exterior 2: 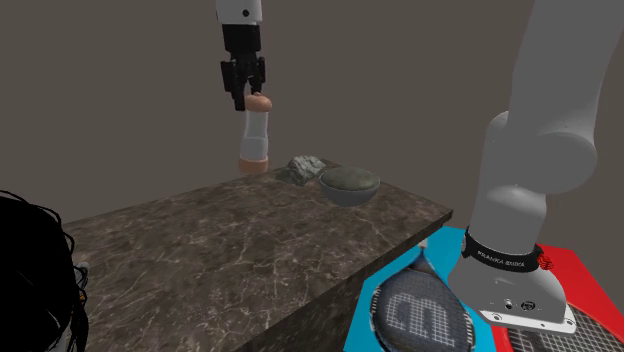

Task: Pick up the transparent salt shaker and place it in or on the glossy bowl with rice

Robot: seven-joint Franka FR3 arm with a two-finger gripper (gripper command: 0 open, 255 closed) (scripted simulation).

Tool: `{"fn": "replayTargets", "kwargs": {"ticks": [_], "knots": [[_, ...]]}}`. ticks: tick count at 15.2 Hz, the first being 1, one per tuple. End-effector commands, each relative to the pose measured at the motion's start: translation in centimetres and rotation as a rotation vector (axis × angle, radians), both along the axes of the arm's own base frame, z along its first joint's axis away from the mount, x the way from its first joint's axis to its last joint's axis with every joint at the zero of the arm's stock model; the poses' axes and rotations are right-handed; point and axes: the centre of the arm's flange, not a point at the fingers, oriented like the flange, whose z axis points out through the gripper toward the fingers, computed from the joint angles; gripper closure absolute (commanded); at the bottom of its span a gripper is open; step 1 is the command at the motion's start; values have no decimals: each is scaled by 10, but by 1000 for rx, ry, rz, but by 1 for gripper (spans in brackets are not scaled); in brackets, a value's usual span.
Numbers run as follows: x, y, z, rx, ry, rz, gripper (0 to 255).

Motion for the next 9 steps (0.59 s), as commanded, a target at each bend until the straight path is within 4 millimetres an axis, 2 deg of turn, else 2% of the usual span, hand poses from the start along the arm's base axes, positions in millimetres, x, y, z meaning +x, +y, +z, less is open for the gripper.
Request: {"fn": "replayTargets", "kwargs": {"ticks": [1,5,9], "knots": [[1,0,12,0,0,0,255],[1,0,30,0,0,0,255],[-35,-35,44,0,0,0,255]]}}
